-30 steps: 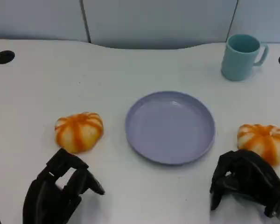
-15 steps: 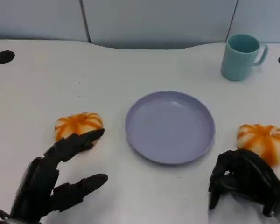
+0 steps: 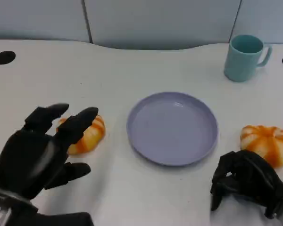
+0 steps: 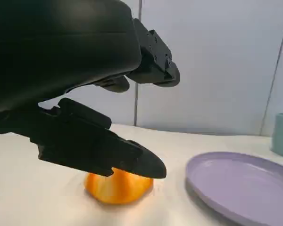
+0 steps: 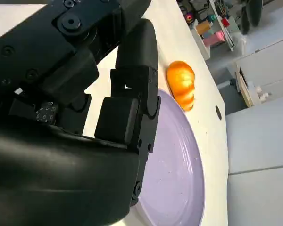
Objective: Grasp the bread from the table and place it into the plate.
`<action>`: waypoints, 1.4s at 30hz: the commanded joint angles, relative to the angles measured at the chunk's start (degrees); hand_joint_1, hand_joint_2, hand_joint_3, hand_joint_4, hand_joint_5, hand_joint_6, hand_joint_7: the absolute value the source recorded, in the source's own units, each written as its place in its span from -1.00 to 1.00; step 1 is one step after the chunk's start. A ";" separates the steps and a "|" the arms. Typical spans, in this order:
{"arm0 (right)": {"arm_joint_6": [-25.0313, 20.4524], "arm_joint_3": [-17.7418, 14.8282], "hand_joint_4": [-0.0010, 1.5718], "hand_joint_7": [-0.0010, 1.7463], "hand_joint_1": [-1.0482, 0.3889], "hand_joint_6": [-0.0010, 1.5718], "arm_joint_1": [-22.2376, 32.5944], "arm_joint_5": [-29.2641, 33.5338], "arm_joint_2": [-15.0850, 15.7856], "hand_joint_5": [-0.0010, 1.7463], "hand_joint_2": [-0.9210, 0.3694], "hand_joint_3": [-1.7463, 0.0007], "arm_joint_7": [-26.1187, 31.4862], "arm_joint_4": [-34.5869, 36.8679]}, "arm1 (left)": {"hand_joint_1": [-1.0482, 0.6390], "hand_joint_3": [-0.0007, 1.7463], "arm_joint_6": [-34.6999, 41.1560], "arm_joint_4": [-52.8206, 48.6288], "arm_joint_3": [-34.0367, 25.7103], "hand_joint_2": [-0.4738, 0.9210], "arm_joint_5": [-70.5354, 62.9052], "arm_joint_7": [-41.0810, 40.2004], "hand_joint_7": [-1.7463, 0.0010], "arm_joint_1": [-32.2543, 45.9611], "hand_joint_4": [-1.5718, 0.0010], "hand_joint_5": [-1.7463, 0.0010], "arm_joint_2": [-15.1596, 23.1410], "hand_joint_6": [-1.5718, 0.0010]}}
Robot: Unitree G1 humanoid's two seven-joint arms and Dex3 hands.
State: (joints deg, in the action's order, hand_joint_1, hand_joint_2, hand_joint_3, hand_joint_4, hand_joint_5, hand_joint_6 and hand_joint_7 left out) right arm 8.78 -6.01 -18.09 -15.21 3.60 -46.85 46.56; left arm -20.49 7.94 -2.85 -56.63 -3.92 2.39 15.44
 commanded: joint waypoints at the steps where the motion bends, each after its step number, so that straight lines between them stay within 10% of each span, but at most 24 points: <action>1: -0.68 0.41 1.00 -0.48 -1.00 1.00 0.61 0.61 0.29 -0.27 -0.45 0.99 1.06 0.21 | -0.56 -1.00 6.80 -0.76 3.82 0.94 -5.36 1.18 1.00 -2.86 0.96 0.68 3.18 0.67; 18: -0.58 0.53 1.00 -0.52 -1.00 1.00 1.11 0.19 0.21 -0.30 -0.45 1.00 -0.12 -0.19 | -0.60 -0.99 14.62 -26.17 18.54 0.91 -1.83 11.82 1.00 -25.52 0.99 0.87 10.00 0.80; 42: -2.07 0.70 1.00 -0.50 -1.00 1.00 3.22 -0.43 -0.36 -0.31 -0.43 1.00 0.04 -3.55 | -0.57 -1.00 11.84 -71.56 31.83 0.87 8.61 12.63 0.99 -50.83 0.97 0.92 1.94 0.83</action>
State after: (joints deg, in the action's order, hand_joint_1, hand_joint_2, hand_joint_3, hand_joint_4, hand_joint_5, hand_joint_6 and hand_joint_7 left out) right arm 7.98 -5.45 -16.28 -15.48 2.82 -47.24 43.26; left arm -7.50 -60.18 28.53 -49.28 9.27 -47.09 17.40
